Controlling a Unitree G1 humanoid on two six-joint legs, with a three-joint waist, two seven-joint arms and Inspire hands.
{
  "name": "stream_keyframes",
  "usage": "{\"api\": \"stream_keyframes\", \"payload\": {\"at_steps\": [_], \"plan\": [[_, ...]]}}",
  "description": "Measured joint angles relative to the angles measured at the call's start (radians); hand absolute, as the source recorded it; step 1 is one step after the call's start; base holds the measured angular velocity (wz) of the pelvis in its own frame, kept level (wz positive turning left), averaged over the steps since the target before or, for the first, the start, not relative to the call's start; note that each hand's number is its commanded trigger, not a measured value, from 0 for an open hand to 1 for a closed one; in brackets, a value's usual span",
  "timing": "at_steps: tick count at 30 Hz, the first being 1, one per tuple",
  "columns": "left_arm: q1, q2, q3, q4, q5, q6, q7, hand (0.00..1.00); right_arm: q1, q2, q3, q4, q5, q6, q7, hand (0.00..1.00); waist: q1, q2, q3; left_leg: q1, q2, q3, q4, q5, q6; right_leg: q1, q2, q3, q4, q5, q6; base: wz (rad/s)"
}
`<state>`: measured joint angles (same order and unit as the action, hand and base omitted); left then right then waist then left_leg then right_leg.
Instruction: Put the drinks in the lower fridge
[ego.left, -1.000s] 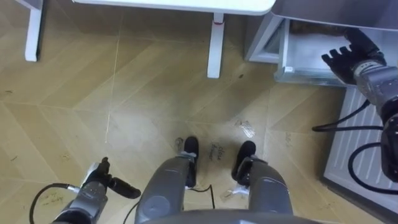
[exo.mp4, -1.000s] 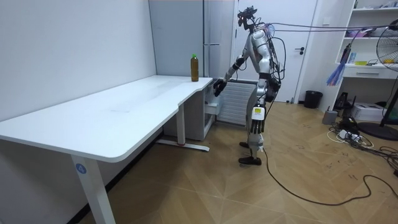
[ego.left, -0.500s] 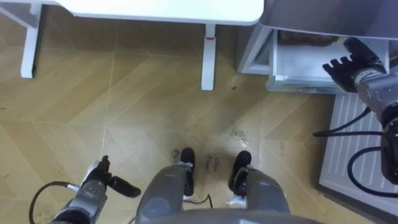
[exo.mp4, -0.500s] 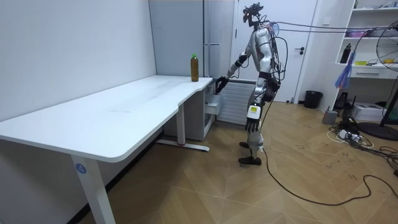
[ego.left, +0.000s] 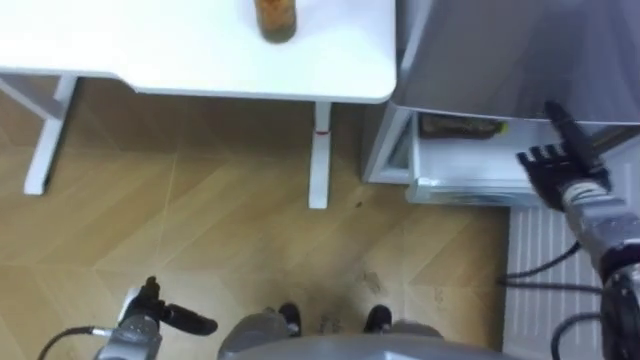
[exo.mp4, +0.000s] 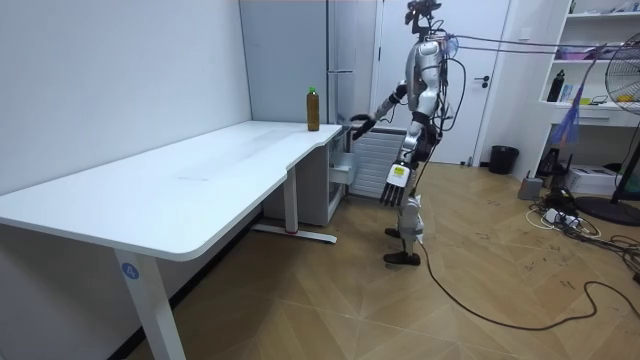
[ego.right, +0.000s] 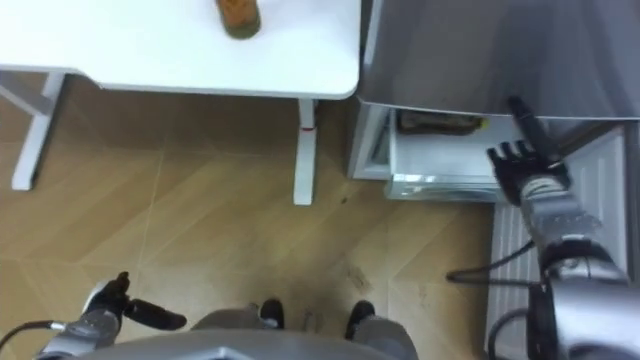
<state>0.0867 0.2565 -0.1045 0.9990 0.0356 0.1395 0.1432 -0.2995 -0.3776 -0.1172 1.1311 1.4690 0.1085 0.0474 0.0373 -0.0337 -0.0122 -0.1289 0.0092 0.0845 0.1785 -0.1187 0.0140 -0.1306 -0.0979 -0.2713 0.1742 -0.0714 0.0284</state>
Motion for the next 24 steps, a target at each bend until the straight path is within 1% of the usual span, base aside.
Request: {"api": "stream_keyframes", "payload": {"at_steps": [2, 3, 4, 5, 6, 8, 11, 12, 13, 14, 18, 19, 20, 24], "plan": [[0.016, -0.015, 0.028, -0.021, -0.003, -0.002, 0.000, 0.00, 0.079, 0.024, -0.003, -0.012, -0.001, -0.002, 0.029, 0.00, -0.007, -0.001, 0.0007, 0.041, 0.001, 0.000, -0.015, -0.006, -0.002, 0.038, 0.002, -0.001, -0.008, -0.007, 0.003, 0.00], [0.017, -0.018, 0.030, -0.021, -0.003, -0.004, 0.000, 0.00, 0.099, 0.029, -0.003, -0.013, -0.001, -0.002, 0.034, 0.00, -0.006, -0.001, 0.0014, 0.050, 0.001, 0.000, -0.015, -0.009, -0.003, 0.048, 0.002, -0.001, -0.008, -0.011, 0.004, 0.00], [0.020, -0.026, 0.041, -0.021, -0.001, -0.014, 0.000, 0.00, 0.135, 0.040, -0.003, -0.013, -0.008, -0.002, 0.041, 0.00, -0.005, 0.000, 0.0019, 0.070, 0.001, 0.001, -0.017, -0.014, -0.004, 0.065, 0.003, 0.000, -0.008, -0.016, 0.006, -0.04], [0.026, -0.035, 0.057, -0.021, -0.001, -0.021, 0.000, 0.00, 0.166, 0.047, -0.003, -0.013, -0.022, -0.003, 0.052, 0.00, -0.008, 0.003, 0.0055, 0.088, 0.002, 0.002, -0.022, -0.019, -0.005, 0.084, 0.004, 0.000, -0.012, -0.020, 0.008, -0.03], [0.030, -0.038, 0.061, -0.021, -0.001, -0.023, 0.000, 0.00, 0.182, 0.051, -0.003, -0.013, -0.024, -0.005, 0.058, 0.00, -0.009, 0.004, 0.0075, 0.093, 0.002, 0.002, -0.025, -0.022, -0.005, 0.092, 0.005, 0.000, -0.017, -0.022, 0.009, -0.05], [0.045, -0.046, 0.075, -0.038, -0.002, -0.026, 0.000, 0.00, 0.225, 0.069, -0.003, -0.013, -0.026, -0.012, 0.077, 0.00, -0.011, 0.004, 0.0085, 0.112, 0.005, 0.008, -0.029, -0.030, -0.006, 0.108, 0.010, 0.006, -0.024, -0.026, 0.011, -0.09], [0.042, -0.058, 0.083, -0.037, -0.004, -0.037, -0.001, 0.00, 0.256, 0.095, -0.001, -0.009, -0.040, -0.018, 0.101, 0.00, -0.016, 0.000, 0.0128, 0.131, 0.007, 0.009, -0.032, -0.035, -0.008, 0.122, 0.011, 0.005, -0.024, -0.032, 0.011, -0.02], [0.042, -0.059, 0.083, -0.037, -0.004, -0.039, -0.001, 0.00, 0.261, 0.101, -0.001, -0.008, -0.042, -0.021, 0.107, 0.00, -0.017, -0.001, 0.0149, 0.135, 0.007, 0.009, -0.032, -0.036, -0.009, 0.127, 0.012, 0.004, -0.025, -0.033, 0.012, 0.00], [0.043, -0.059, 0.084, -0.036, -0.004, -0.041, -0.002, 0.00, 0.274, 0.110, 0.000, -0.007, -0.055, -0.021, 0.114, 0.00, -0.019, -0.004, 0.0194, 0.143, 0.008, 0.008, -0.032, -0.040, -0.011, 0.140, 0.013, 0.003, -0.025, -0.038, 0.012, 0.04], [0.046, -0.059, 0.093, -0.036, -0.004, -0.043, -0.004, 0.00, 0.292, 0.119, -0.001, -0.007, -0.062, -0.021, 0.117, 0.00, -0.027, -0.007, 0.0222, 0.158, 0.009, 0.006, -0.033, -0.044, -0.012, 0.155, 0.014, 0.001, -0.025, -0.044, 0.012, 0.05], [0.088, -0.060, 0.109, -0.028, -0.003, -0.058, -0.004, 0.00, 0.343, 0.143, -0.004, 0.003, -0.087, -0.021, 0.119, 0.00, -0.033, -0.008, 0.0227, 0.205, 0.014, 0.007, -0.034, -0.063, -0.017, 0.199, 0.021, 0.007, -0.025, -0.059, 0.014, -0.05], [0.099, -0.064, 0.124, -0.021, -0.005, -0.059, -0.003, 0.00, 0.351, 0.147, -0.004, 0.026, -0.105, -0.021, 0.119, 0.00, -0.033, -0.009, 0.0211, 0.214, 0.016, 0.011, -0.034, -0.068, -0.019, 0.207, 0.023, 0.011, -0.025, -0.062, 0.014, -0.12], [0.104, -0.069, 0.144, -0.009, -0.004, -0.062, -0.002, 0.00, 0.352, 0.151, -0.003, 0.052, -0.141, -0.021, 0.117, 0.00, -0.030, -0.010, 0.0229, 0.227, 0.020, 0.018, -0.036, -0.072, -0.021, 0.214, 0.027, 0.019, -0.025, -0.062, 0.014, -0.16], [0.130, -0.068, 0.173, 0.005, -0.005, -0.059, 0.004, 0.00, 0.391, 0.173, 0.023, 0.092, -0.237, -0.019, 0.119, 0.00, -0.035, -0.011, 0.0204, 0.251, 0.032, 0.024, -0.035, -0.084, -0.028, 0.236, 0.039, 0.024, -0.025, -0.062, 0.014, -0.06]]}}
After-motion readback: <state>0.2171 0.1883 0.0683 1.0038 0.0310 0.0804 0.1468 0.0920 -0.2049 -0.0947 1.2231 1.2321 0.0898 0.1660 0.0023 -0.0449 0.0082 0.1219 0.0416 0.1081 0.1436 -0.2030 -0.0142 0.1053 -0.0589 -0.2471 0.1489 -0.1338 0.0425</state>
